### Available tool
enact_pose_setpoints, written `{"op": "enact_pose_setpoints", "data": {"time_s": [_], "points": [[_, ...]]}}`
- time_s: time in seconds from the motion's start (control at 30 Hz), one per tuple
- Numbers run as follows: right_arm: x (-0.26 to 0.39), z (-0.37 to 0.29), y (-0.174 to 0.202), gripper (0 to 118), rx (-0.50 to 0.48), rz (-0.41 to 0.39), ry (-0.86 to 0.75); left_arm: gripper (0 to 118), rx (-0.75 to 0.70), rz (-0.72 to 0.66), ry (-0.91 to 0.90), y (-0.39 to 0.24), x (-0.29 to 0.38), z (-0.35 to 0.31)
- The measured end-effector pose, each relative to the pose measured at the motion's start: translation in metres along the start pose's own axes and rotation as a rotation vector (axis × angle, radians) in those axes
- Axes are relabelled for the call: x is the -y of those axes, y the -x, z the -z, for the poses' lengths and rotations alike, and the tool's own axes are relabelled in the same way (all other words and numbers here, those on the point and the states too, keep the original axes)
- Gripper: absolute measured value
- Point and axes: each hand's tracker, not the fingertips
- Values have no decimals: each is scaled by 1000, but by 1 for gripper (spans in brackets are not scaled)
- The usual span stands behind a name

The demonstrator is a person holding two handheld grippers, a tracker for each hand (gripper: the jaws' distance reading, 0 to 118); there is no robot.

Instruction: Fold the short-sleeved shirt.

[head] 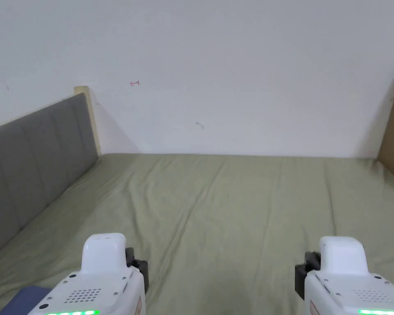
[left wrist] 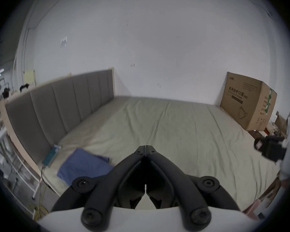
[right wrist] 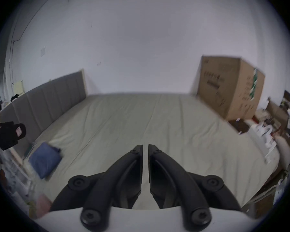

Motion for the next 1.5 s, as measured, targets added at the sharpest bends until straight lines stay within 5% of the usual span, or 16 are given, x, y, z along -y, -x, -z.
{"op": "enact_pose_setpoints", "data": {"time_s": [0.1, 0.23, 0.43, 0.5, 0.53, 0.57, 0.63, 1.13, 1.23, 1.5], "points": [[-12, -24, 2, 8, 104, -80, -147, 0, 40, 24, -56, -12, -13, -11], [-21, -34, 0, 8, 101, -82, -197, 0, 51, 51, -134, -22, -20, -20], [-21, -36, -9, 12, 86, 9, -205, 0, 49, 92, -171, -26, -21, -23], [-21, -35, -10, 37, 89, -3, -201, 22, 35, 85, -180, -24, -24, -26], [-20, -34, -10, 59, 89, -16, -201, 46, 40, 72, -179, -22, -27, -27], [-20, -32, -11, 92, 90, -22, -194, 85, 49, 53, -178, -21, -28, -27], [-19, -32, -13, 116, 81, -18, -195, 117, 64, 24, -187, -18, -29, -29], [-27, -35, -19, 117, 121, -27, -266, 118, 100, -138, -46, -8, -48, -23], [-29, -35, -20, 117, 133, -14, -263, 118, 138, -110, 51, -8, -53, -15], [-28, -34, -19, 117, 127, -26, -247, 118, 68, 25, -72, -20, -39, -21]]}}
